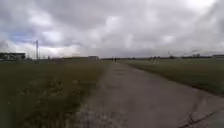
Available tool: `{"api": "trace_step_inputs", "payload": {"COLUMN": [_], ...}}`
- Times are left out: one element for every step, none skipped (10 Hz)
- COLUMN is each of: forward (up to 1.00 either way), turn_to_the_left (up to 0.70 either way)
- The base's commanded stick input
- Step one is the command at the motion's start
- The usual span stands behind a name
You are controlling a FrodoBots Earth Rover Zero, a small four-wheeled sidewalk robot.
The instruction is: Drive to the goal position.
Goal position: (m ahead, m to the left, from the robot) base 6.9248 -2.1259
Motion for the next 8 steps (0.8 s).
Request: {"api": "trace_step_inputs", "payload": {"forward": [1.00, 1.00, 1.00, 1.00, 1.00, 1.00, 1.00, 1.00], "turn_to_the_left": [0.00, 0.00, 0.00, 0.00, 0.00, 0.00, 0.00, 0.00]}}
